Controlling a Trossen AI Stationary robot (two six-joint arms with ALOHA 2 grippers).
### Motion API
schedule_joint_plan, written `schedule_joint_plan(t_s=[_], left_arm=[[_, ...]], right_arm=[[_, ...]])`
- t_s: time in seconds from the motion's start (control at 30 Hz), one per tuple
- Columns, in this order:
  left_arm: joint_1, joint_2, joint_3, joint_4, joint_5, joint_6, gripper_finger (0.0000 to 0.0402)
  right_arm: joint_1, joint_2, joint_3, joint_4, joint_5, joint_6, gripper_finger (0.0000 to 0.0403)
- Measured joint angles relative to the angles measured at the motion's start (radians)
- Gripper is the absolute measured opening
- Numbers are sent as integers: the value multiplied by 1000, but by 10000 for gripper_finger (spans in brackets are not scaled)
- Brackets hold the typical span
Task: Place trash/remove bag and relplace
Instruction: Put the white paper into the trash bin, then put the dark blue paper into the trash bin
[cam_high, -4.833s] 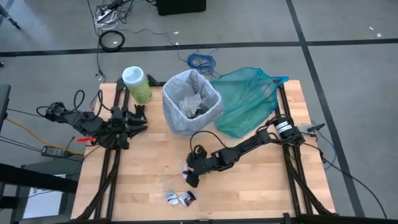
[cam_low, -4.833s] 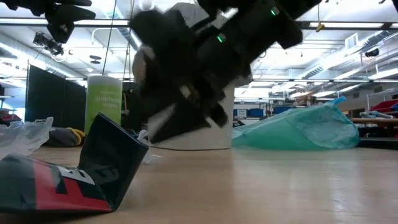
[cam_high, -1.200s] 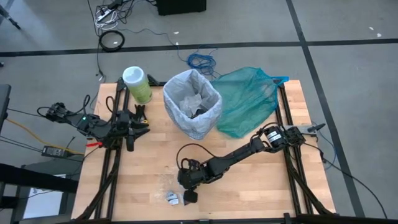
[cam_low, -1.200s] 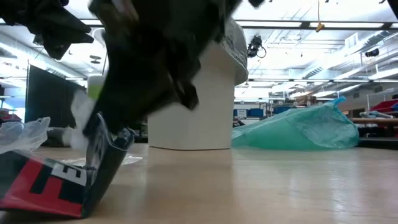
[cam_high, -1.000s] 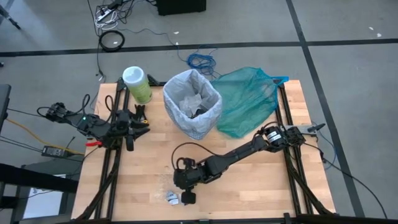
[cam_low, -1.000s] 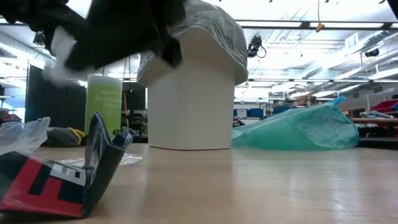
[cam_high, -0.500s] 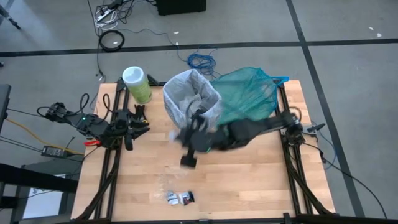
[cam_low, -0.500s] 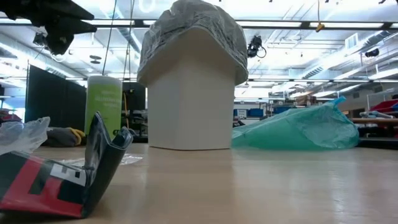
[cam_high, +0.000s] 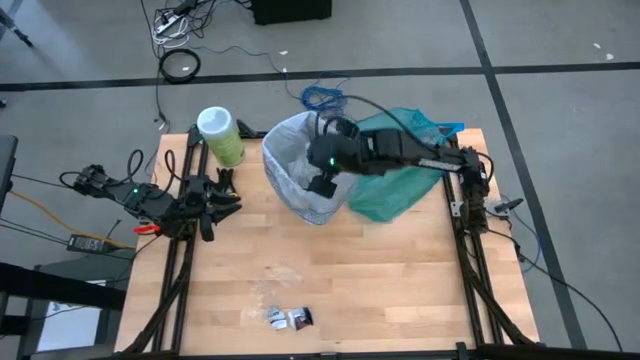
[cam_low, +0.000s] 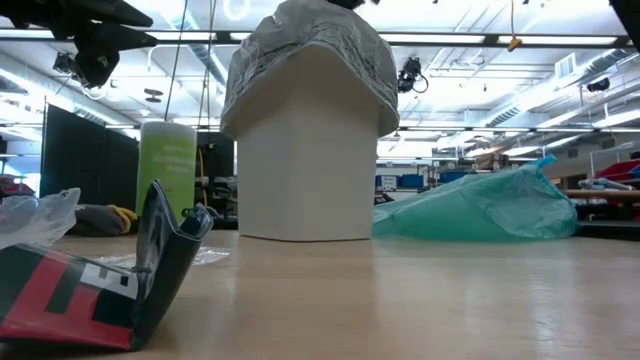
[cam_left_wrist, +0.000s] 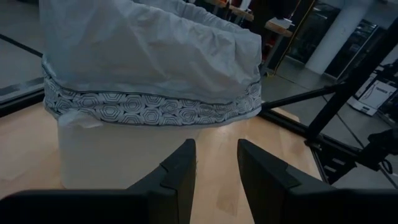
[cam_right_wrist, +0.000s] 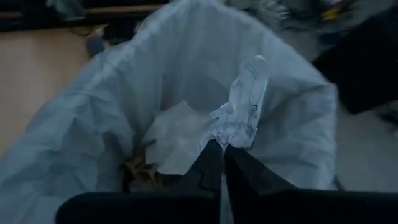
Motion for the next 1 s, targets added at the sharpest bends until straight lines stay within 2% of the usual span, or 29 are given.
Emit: schedule_joint_plan(t_s=[0.1, 0.27, 0.37, 0.43, 0.53, 0.63, 0.73, 0.9, 1.0], left_arm=[[0, 0, 0, -1, 0, 0, 126], [0, 0, 0, -7, 0, 0, 126], [0, 0, 0, -18, 0, 0, 126], [0, 1, 0, -17, 0, 0, 126], [0, 2, 0, -18, 0, 0, 126], [0, 3, 0, -24, 0, 1, 126], [0, 3, 0, -29, 0, -1, 126], [0, 3, 0, -29, 0, -7, 126], [0, 3, 0, -29, 0, -17, 126]], right_arm=[[-29, -1, 0, 0, -99, -43, 57], [-28, -1, 0, -2, -120, -96, 158], [-30, -1, 0, -46, -144, -35, 215], [-25, -1, 0, -95, -214, 46, 232], [16, -13, 0, -146, -340, 81, 230], [99, -53, 0, -169, -361, 79, 210], [198, -83, 1, -189, -293, 114, 188], [357, -89, -2, -230, -101, 205, 166], [438, -89, -76, -224, -38, 310, 163]])
